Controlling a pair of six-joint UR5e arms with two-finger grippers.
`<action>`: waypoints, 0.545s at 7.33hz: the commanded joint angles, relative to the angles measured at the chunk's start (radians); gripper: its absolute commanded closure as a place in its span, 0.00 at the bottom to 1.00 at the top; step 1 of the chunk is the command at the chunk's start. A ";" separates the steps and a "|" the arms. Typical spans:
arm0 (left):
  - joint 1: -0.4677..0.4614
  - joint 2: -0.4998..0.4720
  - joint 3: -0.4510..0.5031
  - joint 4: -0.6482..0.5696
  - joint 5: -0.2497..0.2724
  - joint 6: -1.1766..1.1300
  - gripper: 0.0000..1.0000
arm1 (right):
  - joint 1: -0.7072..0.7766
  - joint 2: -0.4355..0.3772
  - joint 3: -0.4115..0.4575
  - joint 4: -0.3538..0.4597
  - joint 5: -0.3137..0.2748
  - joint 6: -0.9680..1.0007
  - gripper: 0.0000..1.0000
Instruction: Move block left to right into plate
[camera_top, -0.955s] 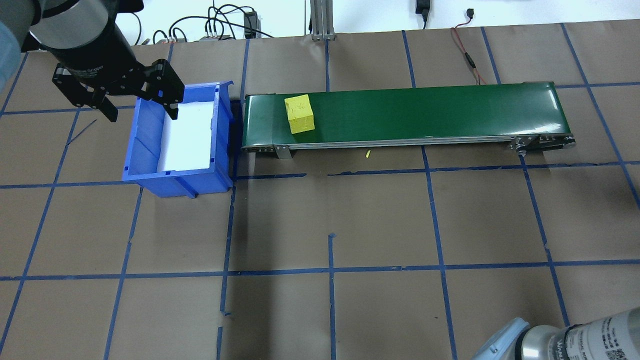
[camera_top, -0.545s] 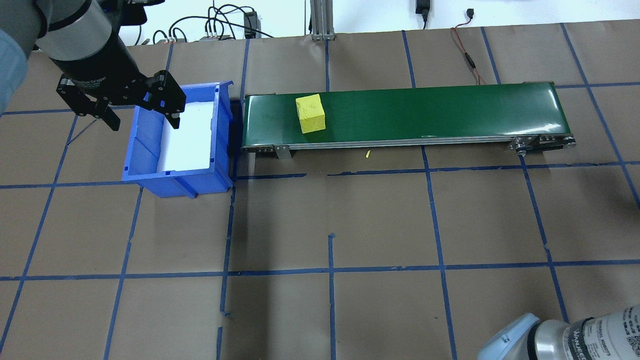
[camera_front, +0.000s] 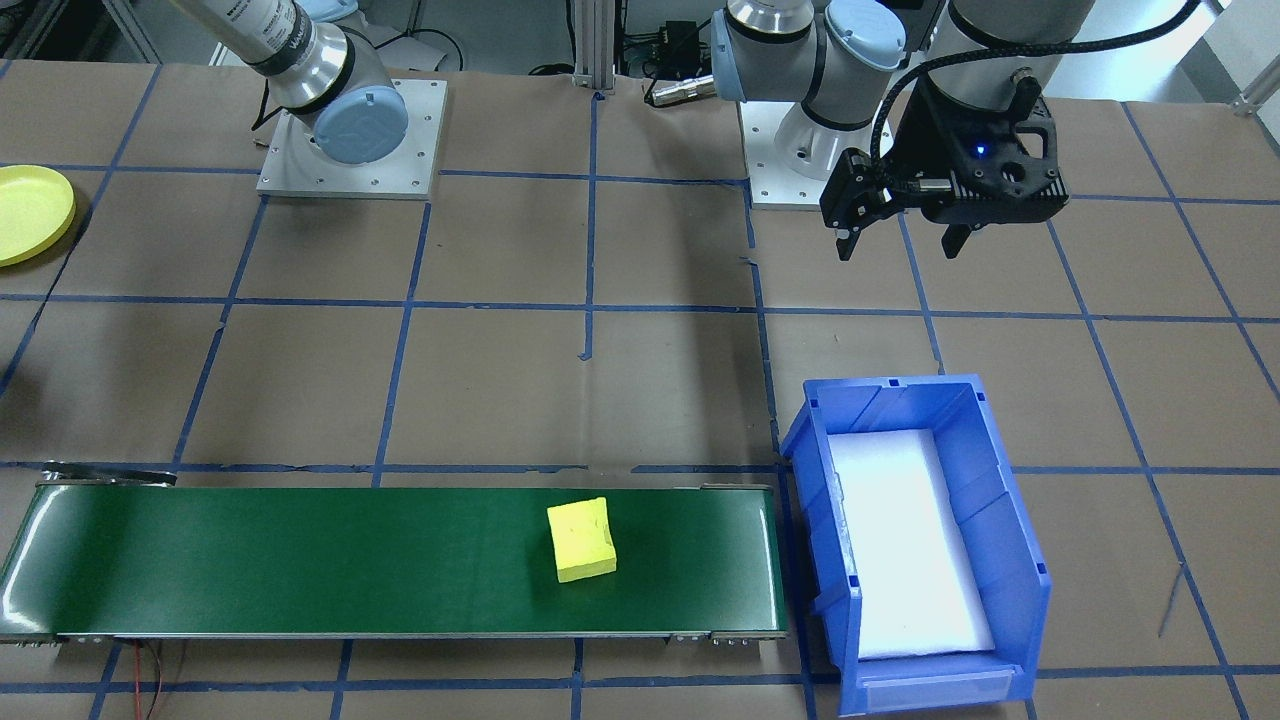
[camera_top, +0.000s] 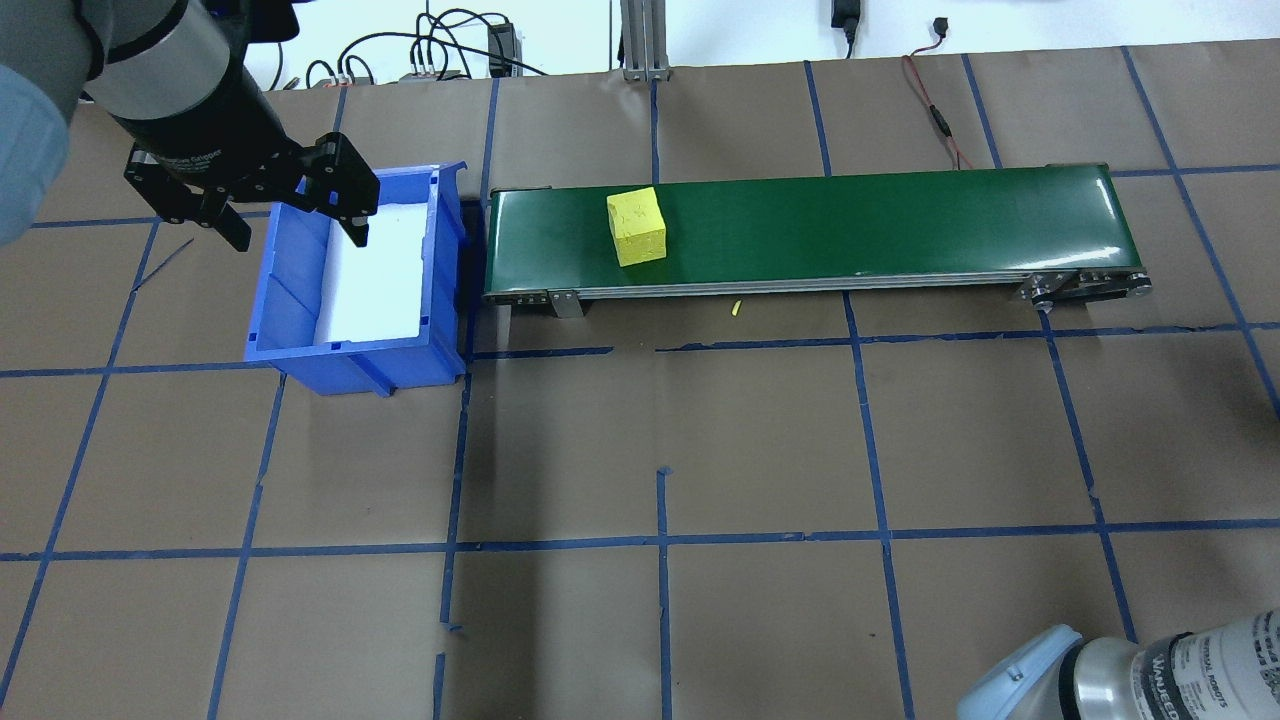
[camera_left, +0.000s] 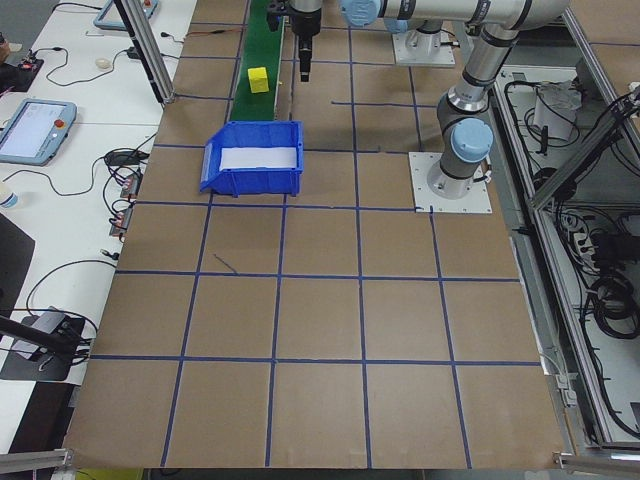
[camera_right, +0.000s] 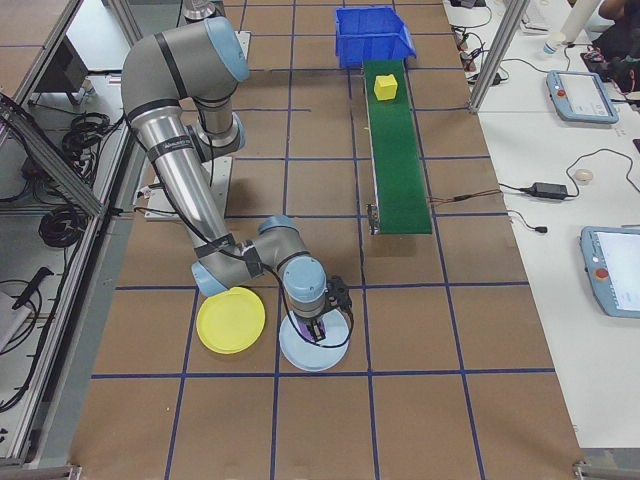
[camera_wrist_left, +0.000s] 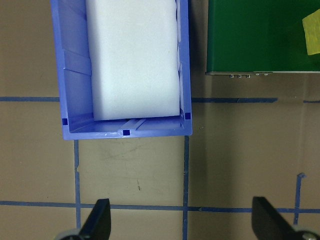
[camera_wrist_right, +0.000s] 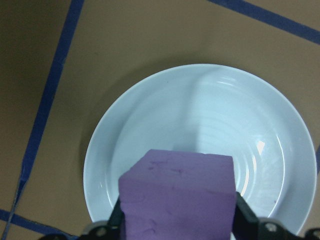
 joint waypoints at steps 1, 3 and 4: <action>0.005 0.009 -0.007 0.006 -0.003 -0.002 0.00 | -0.001 -0.013 -0.007 0.001 -0.002 0.007 0.00; 0.007 0.009 -0.003 0.007 0.010 0.010 0.00 | 0.055 -0.080 -0.009 0.025 0.053 0.058 0.00; 0.007 0.009 -0.002 0.010 0.005 0.010 0.00 | 0.160 -0.140 -0.007 0.077 0.062 0.159 0.00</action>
